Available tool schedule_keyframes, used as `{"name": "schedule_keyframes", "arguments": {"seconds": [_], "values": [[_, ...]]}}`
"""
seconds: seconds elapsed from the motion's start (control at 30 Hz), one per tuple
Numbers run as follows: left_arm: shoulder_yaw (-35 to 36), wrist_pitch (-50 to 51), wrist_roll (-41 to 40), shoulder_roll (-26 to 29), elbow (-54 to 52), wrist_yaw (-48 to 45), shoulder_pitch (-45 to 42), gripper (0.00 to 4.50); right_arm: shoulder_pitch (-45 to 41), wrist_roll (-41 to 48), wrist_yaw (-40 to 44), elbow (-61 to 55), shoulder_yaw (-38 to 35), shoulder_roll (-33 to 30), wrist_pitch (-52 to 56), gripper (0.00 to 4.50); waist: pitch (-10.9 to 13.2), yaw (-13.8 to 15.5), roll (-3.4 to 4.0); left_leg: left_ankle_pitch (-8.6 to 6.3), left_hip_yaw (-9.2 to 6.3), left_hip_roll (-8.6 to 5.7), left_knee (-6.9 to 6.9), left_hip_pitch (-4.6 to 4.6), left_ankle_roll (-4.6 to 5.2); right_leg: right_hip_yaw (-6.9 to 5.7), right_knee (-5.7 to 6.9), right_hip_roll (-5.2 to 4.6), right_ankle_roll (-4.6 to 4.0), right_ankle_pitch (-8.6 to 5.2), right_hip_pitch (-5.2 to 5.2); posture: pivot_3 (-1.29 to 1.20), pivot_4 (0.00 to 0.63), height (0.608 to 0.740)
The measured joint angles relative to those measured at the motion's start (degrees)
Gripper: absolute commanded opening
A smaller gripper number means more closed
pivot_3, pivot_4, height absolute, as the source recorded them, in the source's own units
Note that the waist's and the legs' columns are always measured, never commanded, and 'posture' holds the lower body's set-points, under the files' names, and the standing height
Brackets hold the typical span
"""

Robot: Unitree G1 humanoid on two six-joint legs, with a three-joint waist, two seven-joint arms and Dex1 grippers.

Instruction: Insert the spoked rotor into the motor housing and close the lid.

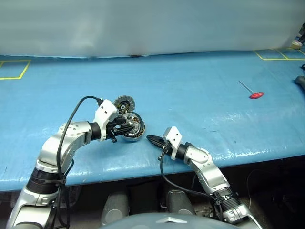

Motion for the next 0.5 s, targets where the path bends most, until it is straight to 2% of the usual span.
{"name": "schedule_keyframes", "arguments": {"seconds": [0.5], "values": [[1.39, 0.82, -1.68, 0.51, -0.04, 0.82, -2.19, 1.85, 0.57, -0.86, -0.78, -0.01, 1.26, 0.54, 1.19, 0.00, 0.01, 0.00, 0.00, 0.00, 0.00, -0.01, -0.01, -0.01, 0.00, 0.01, -0.02, 0.00, 0.00, 0.00, -0.01, 0.00, 0.150, 0.740]]}}
